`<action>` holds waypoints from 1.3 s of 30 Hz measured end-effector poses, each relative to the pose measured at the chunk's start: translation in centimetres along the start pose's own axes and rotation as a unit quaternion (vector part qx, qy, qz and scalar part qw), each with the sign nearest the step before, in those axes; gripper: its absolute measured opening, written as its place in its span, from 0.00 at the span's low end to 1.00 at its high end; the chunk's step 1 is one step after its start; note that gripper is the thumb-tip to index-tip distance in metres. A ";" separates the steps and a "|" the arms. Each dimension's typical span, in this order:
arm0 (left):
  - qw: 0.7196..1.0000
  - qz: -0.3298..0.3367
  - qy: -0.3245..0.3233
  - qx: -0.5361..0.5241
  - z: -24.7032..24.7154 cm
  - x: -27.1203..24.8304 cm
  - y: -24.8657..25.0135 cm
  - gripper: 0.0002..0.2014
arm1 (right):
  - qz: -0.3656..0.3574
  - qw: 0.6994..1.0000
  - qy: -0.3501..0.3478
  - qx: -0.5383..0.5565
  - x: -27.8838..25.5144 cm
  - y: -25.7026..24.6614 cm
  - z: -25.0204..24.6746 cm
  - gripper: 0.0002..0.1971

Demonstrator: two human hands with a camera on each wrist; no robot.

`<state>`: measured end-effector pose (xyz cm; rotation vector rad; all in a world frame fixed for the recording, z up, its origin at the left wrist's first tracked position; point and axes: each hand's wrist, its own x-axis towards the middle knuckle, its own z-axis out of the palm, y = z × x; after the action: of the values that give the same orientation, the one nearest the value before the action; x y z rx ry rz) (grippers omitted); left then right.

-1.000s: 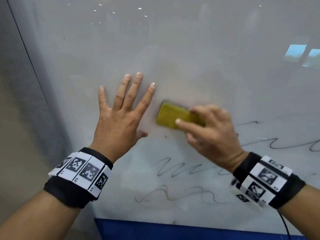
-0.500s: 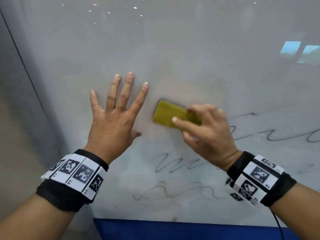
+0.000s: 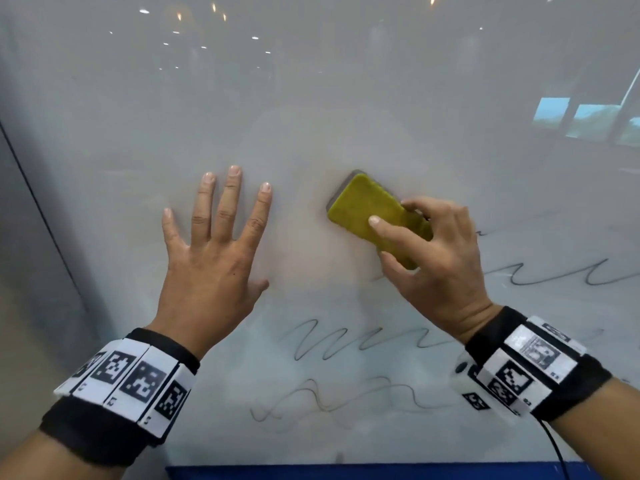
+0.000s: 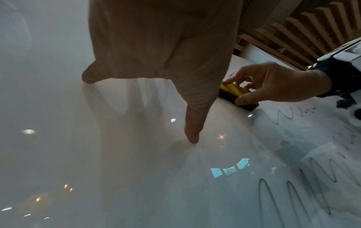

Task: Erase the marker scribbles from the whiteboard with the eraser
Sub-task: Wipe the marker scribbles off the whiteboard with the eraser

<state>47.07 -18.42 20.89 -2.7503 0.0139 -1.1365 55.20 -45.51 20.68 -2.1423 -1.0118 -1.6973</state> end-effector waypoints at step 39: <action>0.997 0.056 0.040 -0.029 0.6 0.9 9.5 0.57 | -0.037 0.998 -0.050 0.014 -3.5 6.6 -3.8 0.22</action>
<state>48.61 -27.80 19.64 -2.7120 0.2124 -1.2340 56.19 -53.78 20.18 -2.2166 -1.1477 -1.6112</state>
